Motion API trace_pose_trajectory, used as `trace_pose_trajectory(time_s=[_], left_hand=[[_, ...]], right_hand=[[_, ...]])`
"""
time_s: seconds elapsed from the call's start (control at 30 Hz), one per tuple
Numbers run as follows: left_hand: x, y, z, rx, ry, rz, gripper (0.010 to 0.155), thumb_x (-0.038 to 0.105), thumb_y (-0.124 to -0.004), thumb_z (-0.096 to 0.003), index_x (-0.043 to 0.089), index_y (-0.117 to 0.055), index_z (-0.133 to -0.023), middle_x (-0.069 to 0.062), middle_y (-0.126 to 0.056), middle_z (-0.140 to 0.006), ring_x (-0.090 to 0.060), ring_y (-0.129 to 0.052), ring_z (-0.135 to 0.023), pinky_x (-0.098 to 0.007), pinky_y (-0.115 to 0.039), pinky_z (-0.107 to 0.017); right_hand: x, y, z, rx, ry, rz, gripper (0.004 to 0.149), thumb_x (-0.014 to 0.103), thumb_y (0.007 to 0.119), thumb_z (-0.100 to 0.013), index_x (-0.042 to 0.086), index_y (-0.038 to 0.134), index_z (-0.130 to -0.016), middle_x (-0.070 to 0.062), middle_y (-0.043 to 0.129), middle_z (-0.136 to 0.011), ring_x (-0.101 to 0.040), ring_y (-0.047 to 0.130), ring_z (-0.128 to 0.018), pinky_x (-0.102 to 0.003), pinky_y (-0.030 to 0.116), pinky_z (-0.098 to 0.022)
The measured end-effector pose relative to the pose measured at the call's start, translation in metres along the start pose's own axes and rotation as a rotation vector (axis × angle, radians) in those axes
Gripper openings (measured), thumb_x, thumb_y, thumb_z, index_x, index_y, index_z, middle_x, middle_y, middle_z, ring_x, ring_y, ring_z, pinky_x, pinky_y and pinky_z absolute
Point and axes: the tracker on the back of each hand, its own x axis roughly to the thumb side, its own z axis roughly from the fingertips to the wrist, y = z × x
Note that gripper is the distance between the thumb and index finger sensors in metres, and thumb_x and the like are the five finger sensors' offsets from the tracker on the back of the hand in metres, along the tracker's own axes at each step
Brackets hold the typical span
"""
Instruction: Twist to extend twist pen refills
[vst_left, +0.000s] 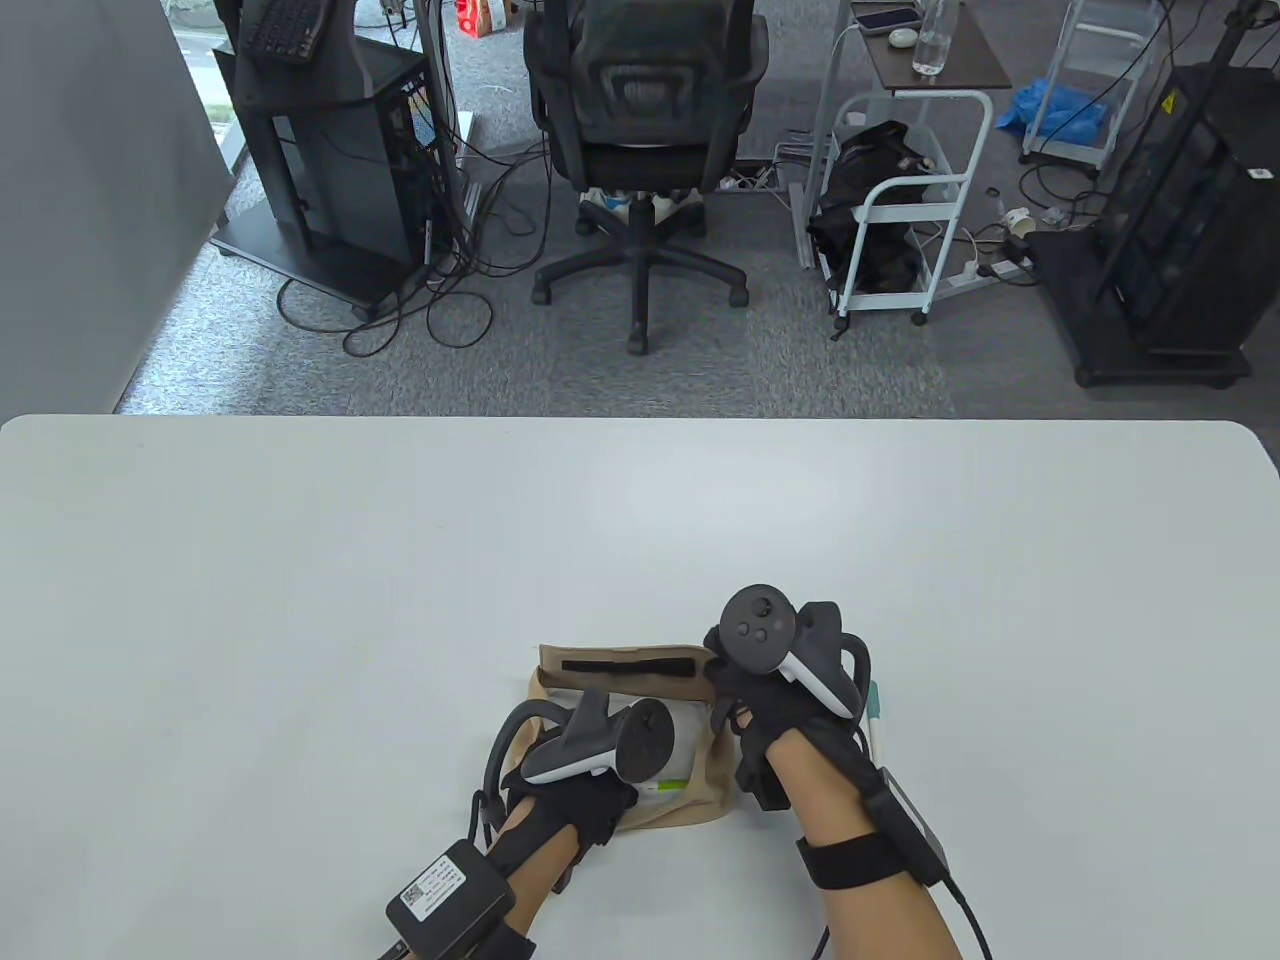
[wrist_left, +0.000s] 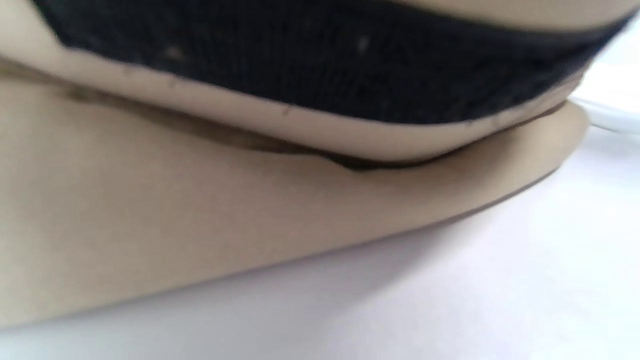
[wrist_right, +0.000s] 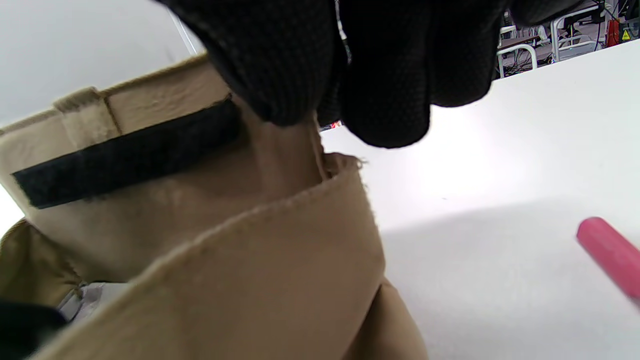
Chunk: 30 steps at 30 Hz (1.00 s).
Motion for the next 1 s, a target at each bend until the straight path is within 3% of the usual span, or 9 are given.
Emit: trace_pose_trajectory(time_s=[0.3, 0.53, 0.83, 1.0], left_hand=[[-0.013, 0.001, 0.006, -0.019, -0.013, 0.126, 0.051, 0.033, -0.086, -0.0412, 0.011, -0.082, -0.087, -0.016, -0.085, -0.085, -0.036, -0.094, -0.07, -0.059, -0.08, -0.054], [-0.02, 0.007, 0.011, 0.03, -0.012, 0.203, 0.05, 0.03, -0.08, -0.0434, 0.01, -0.078, -0.089, -0.018, -0.081, -0.088, -0.039, -0.092, -0.073, -0.059, -0.081, -0.054], [-0.041, 0.029, 0.035, 0.312, -0.081, 0.525, 0.05, 0.03, -0.079, -0.0442, 0.01, -0.077, -0.09, -0.018, -0.08, -0.088, -0.039, -0.095, -0.072, -0.056, -0.084, -0.051], [-0.048, 0.047, 0.056, 0.44, -0.148, 0.683, 0.05, 0.03, -0.078, -0.0447, 0.01, -0.077, -0.09, -0.018, -0.08, -0.088, -0.04, -0.095, -0.073, -0.056, -0.083, -0.052]], right_hand=[[0.0, 0.001, 0.0, -0.007, -0.005, 0.007, 0.044, 0.024, 0.089, -0.044, 0.006, 0.09, -0.085, -0.022, 0.097, -0.073, -0.049, 0.08, -0.078, -0.073, 0.056, -0.062], [0.0, 0.001, 0.0, -0.011, -0.004, 0.009, 0.044, 0.023, 0.089, -0.044, 0.006, 0.09, -0.085, -0.022, 0.097, -0.073, -0.049, 0.08, -0.078, -0.073, 0.055, -0.062], [0.0, -0.003, 0.0, -0.019, -0.006, -0.005, 0.049, 0.026, 0.09, -0.044, 0.003, 0.086, -0.088, -0.023, 0.095, -0.075, -0.05, 0.078, -0.079, -0.073, 0.054, -0.062], [0.002, -0.038, 0.013, -0.103, 0.0, -0.088, 0.056, 0.03, 0.092, -0.044, -0.001, 0.083, -0.09, -0.025, 0.093, -0.077, -0.051, 0.077, -0.08, -0.072, 0.054, -0.063]])
